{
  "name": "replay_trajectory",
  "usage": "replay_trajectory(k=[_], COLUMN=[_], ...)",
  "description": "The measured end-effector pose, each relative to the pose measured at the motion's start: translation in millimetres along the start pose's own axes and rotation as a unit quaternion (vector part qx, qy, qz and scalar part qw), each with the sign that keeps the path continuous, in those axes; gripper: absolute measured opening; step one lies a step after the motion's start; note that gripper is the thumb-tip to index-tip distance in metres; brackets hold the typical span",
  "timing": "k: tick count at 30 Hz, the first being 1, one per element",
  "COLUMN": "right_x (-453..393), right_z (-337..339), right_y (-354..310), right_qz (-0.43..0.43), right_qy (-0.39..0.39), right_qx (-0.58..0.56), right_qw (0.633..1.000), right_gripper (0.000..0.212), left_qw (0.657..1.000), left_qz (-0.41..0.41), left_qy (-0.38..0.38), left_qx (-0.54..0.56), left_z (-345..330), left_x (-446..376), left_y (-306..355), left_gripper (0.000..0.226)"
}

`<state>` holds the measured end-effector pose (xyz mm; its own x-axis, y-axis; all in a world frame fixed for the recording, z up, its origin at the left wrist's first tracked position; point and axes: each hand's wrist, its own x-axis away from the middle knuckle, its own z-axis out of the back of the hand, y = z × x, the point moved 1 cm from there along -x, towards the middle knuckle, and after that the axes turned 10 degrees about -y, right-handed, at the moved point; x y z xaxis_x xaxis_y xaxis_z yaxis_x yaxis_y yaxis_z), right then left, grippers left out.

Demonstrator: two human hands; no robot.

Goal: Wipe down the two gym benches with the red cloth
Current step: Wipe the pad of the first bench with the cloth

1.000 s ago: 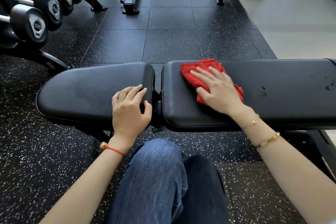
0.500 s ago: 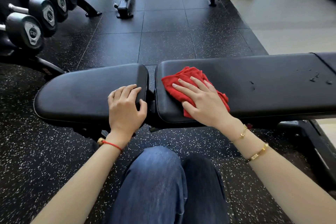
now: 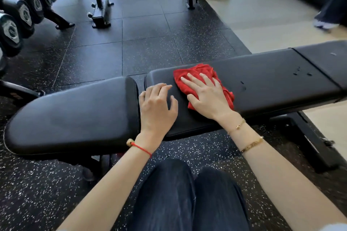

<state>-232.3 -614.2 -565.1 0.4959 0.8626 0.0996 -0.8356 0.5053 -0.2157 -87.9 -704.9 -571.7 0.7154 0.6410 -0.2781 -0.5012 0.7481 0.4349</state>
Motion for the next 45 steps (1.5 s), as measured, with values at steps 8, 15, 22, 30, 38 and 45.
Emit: replay_trajectory(k=[8,15,22,30,38,45], right_x=[47,-10,17,-19,-16,6], right_z=[4,27,17,40,26,33], right_y=[36,101,87,156,110,164], right_qz=[-0.052,-0.194,0.001,-0.035,0.122,0.143], right_qy=[0.031,-0.004,0.01,-0.009,-0.035,-0.022], right_qx=[-0.013,-0.019,0.023,-0.002,0.02,0.003], right_qw=[0.998,0.981,1.0,0.999,0.992,0.989], right_gripper=[0.056,0.054,0.058,0.054,0.057,0.055], left_qw=[0.998,0.997,0.999,0.995,0.995,0.993], left_qz=[-0.022,-0.052,-0.032,-0.061,-0.053,-0.017], left_qy=[-0.053,-0.056,-0.029,0.02,0.028,0.046], left_qx=[0.004,0.017,-0.024,-0.074,-0.076,-0.112], left_z=[-26,-36,-51,-53,-54,-50], left_x=[-8,-20,-25,-23,-23,-8], left_y=[22,45,57,62,66,76], left_gripper=[0.031,0.027,0.026,0.023,0.024,0.023])
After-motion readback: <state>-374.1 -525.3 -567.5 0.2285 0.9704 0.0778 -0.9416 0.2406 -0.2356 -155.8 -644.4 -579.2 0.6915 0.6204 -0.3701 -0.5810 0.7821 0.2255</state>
